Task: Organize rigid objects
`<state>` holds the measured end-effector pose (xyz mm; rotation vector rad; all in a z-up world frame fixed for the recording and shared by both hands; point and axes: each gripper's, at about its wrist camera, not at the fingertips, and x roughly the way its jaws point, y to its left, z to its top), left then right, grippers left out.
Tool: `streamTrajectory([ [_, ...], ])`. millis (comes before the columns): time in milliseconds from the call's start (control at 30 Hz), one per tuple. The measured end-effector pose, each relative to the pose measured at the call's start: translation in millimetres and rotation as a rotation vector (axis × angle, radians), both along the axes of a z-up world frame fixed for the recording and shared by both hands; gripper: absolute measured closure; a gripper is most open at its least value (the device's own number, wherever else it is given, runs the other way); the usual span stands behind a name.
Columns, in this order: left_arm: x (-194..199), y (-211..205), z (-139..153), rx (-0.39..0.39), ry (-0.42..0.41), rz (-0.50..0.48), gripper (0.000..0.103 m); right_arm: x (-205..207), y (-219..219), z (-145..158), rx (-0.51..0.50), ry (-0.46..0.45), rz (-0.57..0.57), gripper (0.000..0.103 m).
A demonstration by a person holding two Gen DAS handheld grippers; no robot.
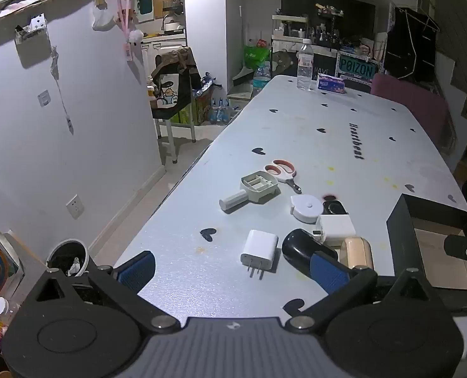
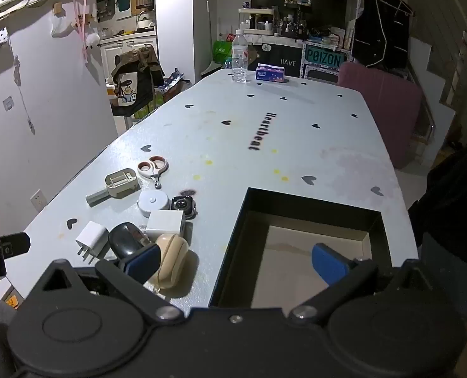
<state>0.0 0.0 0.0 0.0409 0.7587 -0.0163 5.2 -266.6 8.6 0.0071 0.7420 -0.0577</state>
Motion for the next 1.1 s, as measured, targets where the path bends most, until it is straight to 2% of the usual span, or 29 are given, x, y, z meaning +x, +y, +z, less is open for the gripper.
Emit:
streamTrajectory([
  [1100,-3,-9,0,0.0,0.002,-0.005,0.0,0,-4,-7,0.002,0.01,-0.001,0.0],
])
